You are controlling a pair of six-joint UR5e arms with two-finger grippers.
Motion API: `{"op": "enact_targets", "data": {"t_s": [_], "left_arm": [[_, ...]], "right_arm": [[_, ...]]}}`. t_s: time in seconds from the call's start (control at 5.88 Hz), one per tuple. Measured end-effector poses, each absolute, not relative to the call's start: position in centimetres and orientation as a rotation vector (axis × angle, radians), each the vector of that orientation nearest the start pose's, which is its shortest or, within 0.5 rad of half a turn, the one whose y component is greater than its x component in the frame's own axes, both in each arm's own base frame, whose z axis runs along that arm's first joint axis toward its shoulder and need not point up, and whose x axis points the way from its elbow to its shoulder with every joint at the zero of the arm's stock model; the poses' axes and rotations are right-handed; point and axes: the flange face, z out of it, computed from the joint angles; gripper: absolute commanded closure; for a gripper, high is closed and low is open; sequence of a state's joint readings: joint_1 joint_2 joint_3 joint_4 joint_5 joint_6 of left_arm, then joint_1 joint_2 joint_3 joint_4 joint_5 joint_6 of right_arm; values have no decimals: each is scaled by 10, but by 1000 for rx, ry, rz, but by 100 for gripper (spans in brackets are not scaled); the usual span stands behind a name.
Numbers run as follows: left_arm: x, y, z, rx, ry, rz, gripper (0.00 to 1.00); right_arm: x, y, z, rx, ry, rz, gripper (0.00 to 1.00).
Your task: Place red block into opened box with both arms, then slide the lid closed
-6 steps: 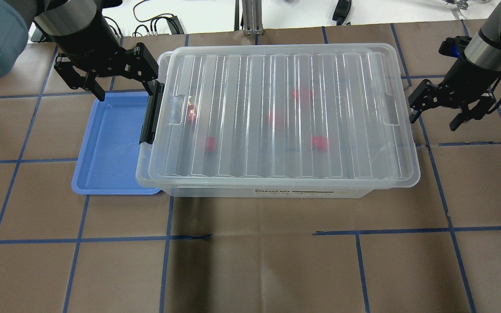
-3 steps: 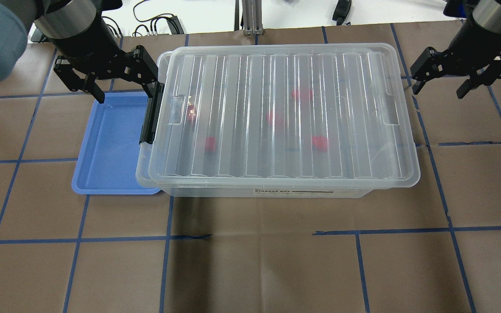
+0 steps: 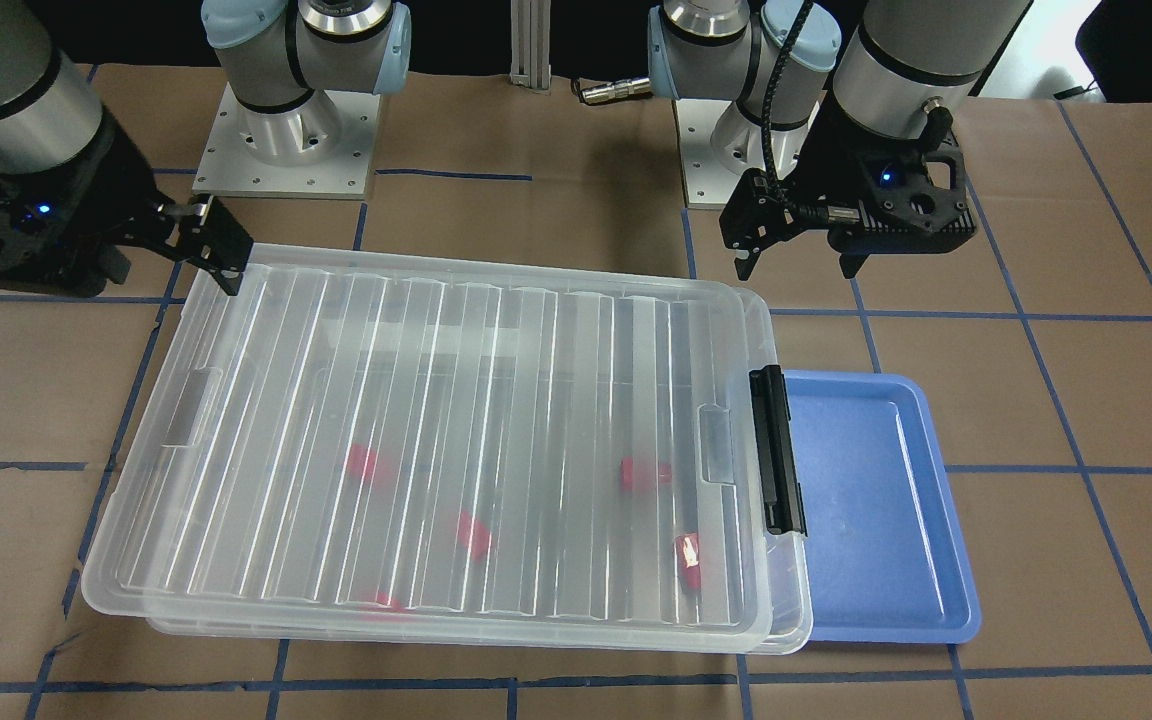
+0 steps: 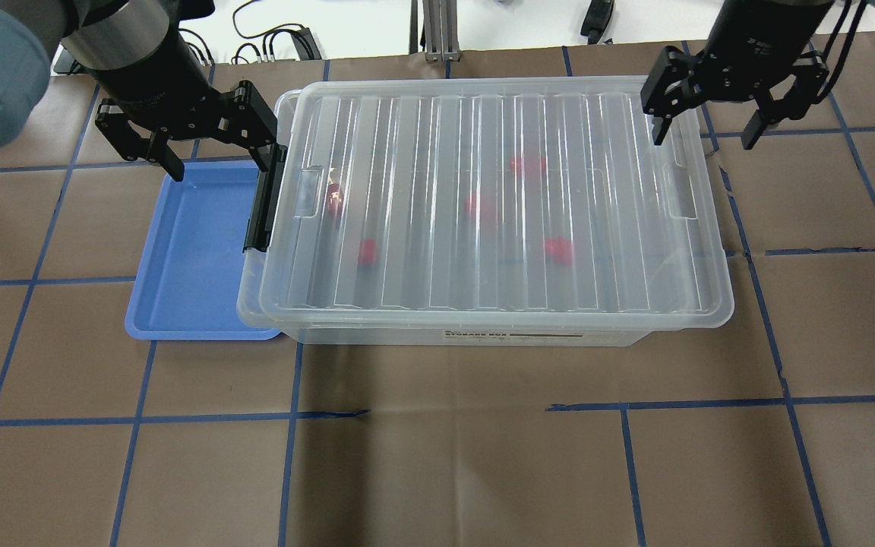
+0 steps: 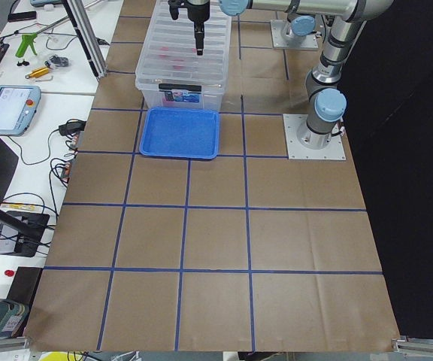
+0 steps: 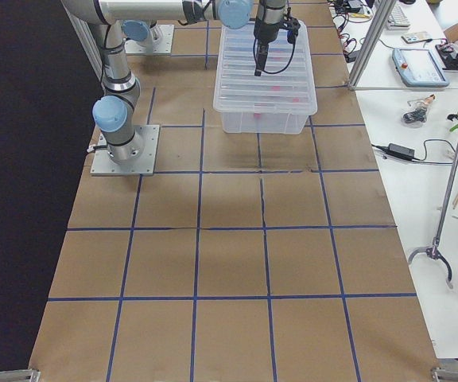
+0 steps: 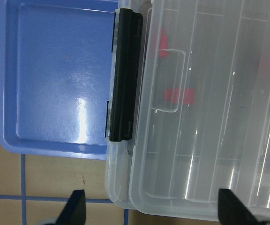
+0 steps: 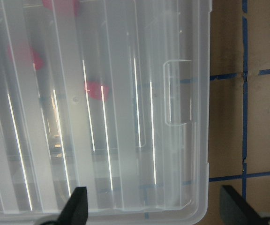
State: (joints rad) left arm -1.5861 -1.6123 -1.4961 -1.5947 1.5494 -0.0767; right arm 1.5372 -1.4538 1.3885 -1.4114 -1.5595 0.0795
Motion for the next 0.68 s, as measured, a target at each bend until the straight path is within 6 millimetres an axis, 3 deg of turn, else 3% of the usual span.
{"op": "enact_targets", "data": {"t_s": [0.17,0.68], "left_arm": [[-143,-508,501,-97,3162,-12,1],[-143,-508,500,-96,3160,-11,1]], "right_arm": [[128,-532,505,176,3126,150,0],[132,-531,508,176,3127,142,0]]}}
